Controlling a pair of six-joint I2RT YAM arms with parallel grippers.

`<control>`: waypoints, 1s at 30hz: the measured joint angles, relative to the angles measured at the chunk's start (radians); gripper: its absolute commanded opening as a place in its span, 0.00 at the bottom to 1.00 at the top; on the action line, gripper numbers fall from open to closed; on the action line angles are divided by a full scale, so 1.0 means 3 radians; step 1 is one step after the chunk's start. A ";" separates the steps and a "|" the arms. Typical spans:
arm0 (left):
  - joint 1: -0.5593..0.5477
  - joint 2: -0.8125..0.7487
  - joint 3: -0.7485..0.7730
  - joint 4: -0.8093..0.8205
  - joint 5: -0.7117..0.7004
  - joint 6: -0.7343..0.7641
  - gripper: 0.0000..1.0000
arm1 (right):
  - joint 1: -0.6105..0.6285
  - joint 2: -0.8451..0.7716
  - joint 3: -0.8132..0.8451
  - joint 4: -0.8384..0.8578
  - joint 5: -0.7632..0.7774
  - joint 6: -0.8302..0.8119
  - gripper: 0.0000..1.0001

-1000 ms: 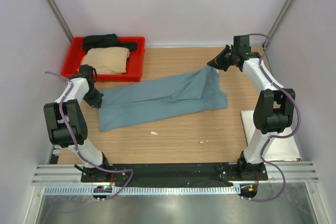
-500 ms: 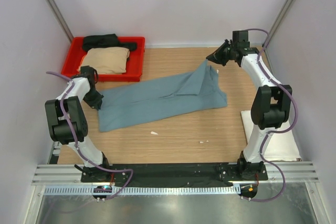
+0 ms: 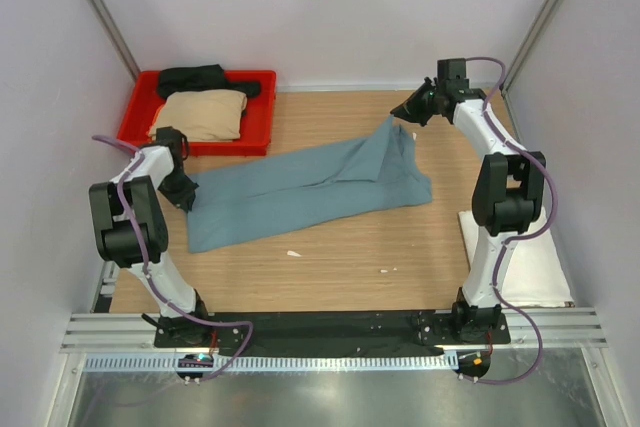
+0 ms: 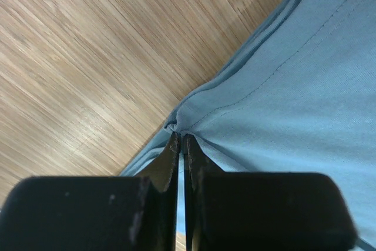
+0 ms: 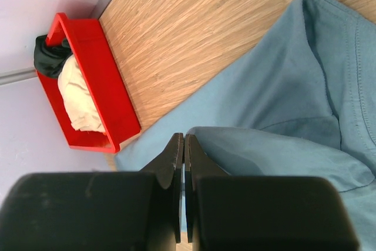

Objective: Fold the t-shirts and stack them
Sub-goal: Fold the tshirt

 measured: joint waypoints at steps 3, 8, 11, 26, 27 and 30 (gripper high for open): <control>0.0000 0.0037 0.0013 0.0000 -0.0019 0.0009 0.00 | 0.0000 0.0029 0.0025 -0.0004 0.0008 0.0000 0.01; 0.0000 0.0070 0.0027 0.0000 -0.0053 0.0037 0.00 | 0.0000 0.0100 0.0062 0.0004 0.0031 0.0000 0.01; 0.0000 0.0070 0.0038 0.0001 -0.0064 0.0058 0.00 | 0.0001 0.0178 0.0078 0.0038 0.0043 0.0027 0.01; 0.0000 -0.0153 0.0053 -0.0107 -0.0121 0.0062 0.45 | 0.0000 0.0530 0.0125 0.0233 0.0074 0.0163 0.01; 0.0000 -0.0207 0.0053 -0.0140 -0.0122 0.0057 0.46 | 0.0000 0.0533 0.0125 0.0234 0.0078 0.0163 0.01; -0.0005 -0.0435 0.0053 -0.0238 -0.0120 0.0029 0.44 | 0.0000 0.0533 0.0125 0.0251 0.0081 0.0161 0.02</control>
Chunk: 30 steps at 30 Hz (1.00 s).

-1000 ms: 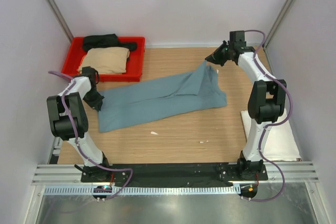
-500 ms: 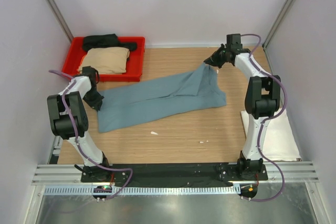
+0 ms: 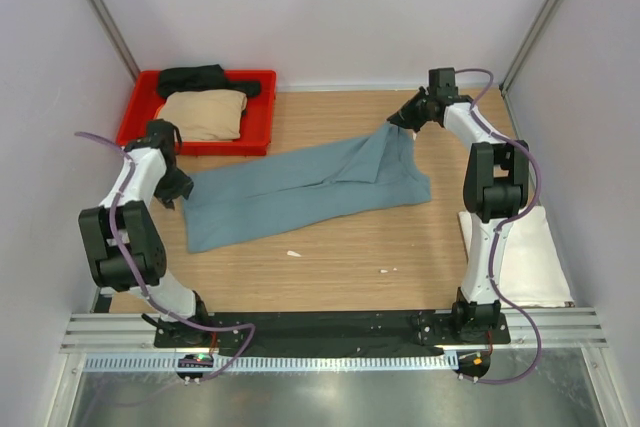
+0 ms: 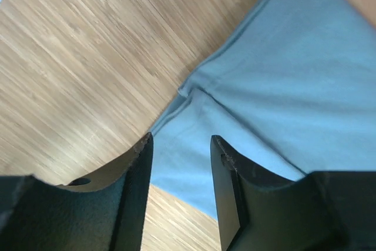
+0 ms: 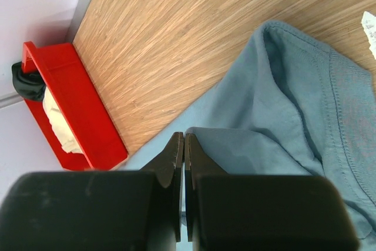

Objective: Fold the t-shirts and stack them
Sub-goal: Fold the tshirt

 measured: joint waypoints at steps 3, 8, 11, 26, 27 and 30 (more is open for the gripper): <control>-0.0058 -0.0267 -0.0003 -0.0043 0.0038 -0.0052 0.32 | 0.0000 0.0000 0.0000 0.0003 0.0003 0.0000 0.02; -0.0278 -0.0530 -0.0112 0.0114 0.0383 -0.0078 0.08 | 0.0001 0.0001 0.0000 0.0022 0.0008 0.0015 0.03; -0.0399 -0.0399 -0.0178 0.0212 0.0604 -0.0078 0.03 | 0.0006 0.0003 0.0010 0.0023 0.0011 0.0038 0.04; -0.0468 0.0340 -0.0249 0.0219 0.0365 0.0121 0.00 | 0.0013 0.0237 0.0170 -0.0064 0.0103 -0.0200 0.45; -0.0467 0.0385 -0.0249 0.0210 0.0340 0.0135 0.01 | 0.0013 0.0277 0.0233 -0.0151 0.0150 -0.0282 0.46; -0.0465 0.0425 -0.0247 0.0149 0.0238 0.0195 0.01 | 0.0024 0.0281 0.0314 -0.0417 0.0318 -0.0581 0.50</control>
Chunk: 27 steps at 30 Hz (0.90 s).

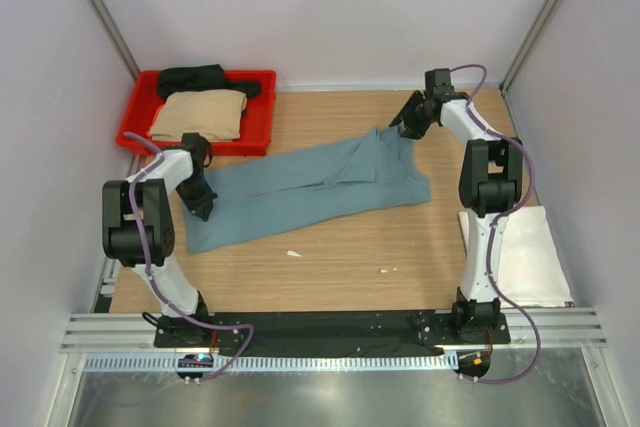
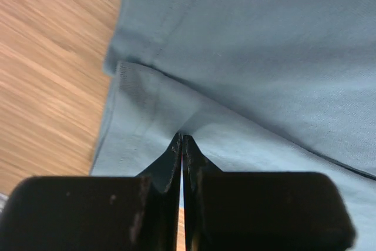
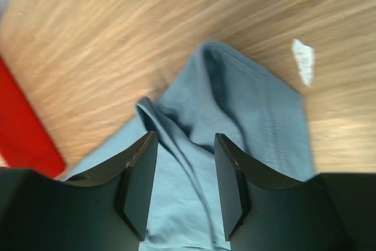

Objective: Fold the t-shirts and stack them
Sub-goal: Fold the tshirt

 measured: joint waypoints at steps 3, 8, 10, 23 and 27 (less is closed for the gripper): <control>0.0015 -0.0029 0.0024 -0.0033 -0.0079 0.0037 0.01 | 0.0024 -0.0104 -0.0032 -0.0160 0.0084 -0.0259 0.51; 0.0122 -0.0060 0.0024 -0.0043 -0.0121 0.0066 0.00 | 0.0160 -0.0581 -0.0537 -0.0122 -0.0103 -0.0423 0.45; 0.0200 -0.0050 0.0024 -0.0038 -0.0122 0.0099 0.00 | 0.0220 -0.0743 -0.0774 -0.0065 -0.0245 -0.0420 0.45; 0.0337 -0.0092 0.0018 0.0033 0.0080 0.0189 0.03 | 0.0398 -0.0729 -0.1160 0.0018 -0.0811 -0.0512 0.45; 0.0315 -0.0427 -0.0001 0.0025 0.0211 0.0149 0.04 | 0.0397 -0.0718 -0.1217 0.0011 -0.0820 -0.0556 0.44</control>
